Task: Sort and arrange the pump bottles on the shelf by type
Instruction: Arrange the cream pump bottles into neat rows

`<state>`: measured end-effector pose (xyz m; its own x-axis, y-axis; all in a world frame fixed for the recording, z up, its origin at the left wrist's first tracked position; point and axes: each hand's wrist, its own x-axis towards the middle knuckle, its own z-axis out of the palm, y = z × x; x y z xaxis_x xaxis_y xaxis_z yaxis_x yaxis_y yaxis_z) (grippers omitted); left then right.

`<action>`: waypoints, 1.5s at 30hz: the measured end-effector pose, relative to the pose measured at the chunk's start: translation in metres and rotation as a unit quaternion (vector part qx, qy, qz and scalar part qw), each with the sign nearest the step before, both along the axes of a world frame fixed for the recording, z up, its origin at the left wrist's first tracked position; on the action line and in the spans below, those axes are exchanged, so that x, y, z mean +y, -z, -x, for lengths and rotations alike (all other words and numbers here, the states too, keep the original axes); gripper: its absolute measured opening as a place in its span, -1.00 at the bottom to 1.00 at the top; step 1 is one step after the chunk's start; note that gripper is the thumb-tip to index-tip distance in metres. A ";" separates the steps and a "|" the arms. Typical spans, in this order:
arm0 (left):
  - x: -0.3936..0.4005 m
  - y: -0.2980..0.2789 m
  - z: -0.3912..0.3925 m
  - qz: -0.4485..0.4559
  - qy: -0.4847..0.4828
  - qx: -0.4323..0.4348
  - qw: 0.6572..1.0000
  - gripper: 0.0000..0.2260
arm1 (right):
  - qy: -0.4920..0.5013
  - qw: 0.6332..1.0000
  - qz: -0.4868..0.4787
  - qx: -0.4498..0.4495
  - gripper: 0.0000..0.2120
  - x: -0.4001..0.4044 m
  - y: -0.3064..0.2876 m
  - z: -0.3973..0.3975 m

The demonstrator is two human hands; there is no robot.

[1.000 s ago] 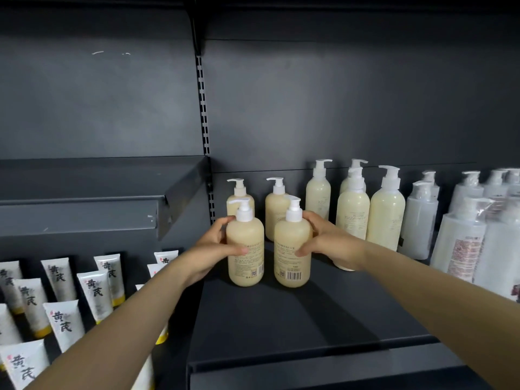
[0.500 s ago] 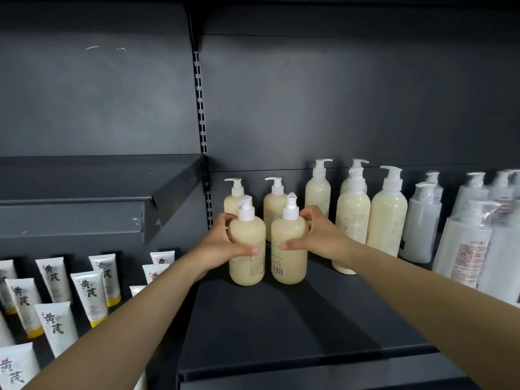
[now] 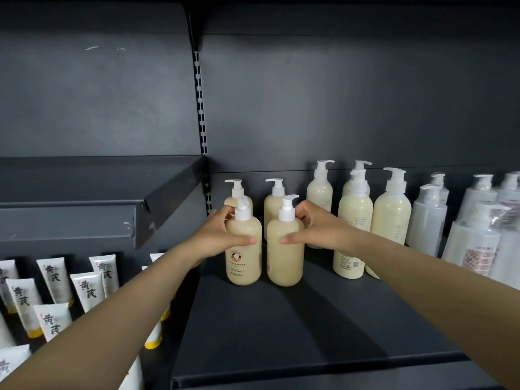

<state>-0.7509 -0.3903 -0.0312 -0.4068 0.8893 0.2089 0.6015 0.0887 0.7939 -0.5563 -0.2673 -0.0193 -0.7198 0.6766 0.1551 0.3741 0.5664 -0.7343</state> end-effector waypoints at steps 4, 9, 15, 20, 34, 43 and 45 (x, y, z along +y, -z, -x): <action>-0.005 -0.008 0.007 0.011 0.073 -0.061 0.995 -0.53 | -0.087 0.993 0.074 -0.018 -0.50 0.006 -0.010 0.000; 0.004 -0.006 0.001 -0.008 -0.010 0.043 0.999 -0.55 | -0.001 0.999 -0.053 0.009 -0.50 -0.004 -0.005 0.008; 0.001 -0.010 0.002 0.012 0.013 0.017 1.000 -0.59 | -0.070 0.989 0.130 0.030 -0.52 0.006 -0.007 0.009; 0.002 -0.009 0.007 0.013 0.022 0.015 1.000 -0.53 | -0.053 0.997 0.062 0.012 -0.55 0.010 -0.002 0.011; 0.020 -0.009 0.020 0.007 -0.017 0.026 0.999 -0.51 | 0.046 0.997 0.004 0.054 -0.31 0.015 0.009 0.032; 0.025 -0.006 0.026 0.003 -0.019 0.021 1.000 -0.48 | 0.076 0.996 -0.028 0.044 -0.32 0.016 0.006 0.042; 0.025 -0.005 0.026 0.003 -0.019 0.017 1.000 -0.48 | 0.082 0.995 -0.029 0.044 -0.31 0.017 0.007 0.044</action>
<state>-0.7770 -0.3653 -0.0261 -0.4333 0.8743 0.2190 0.6250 0.1163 0.7719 -0.6000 -0.2498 -0.0261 -0.5826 0.7718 0.2548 0.4006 0.5454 -0.7362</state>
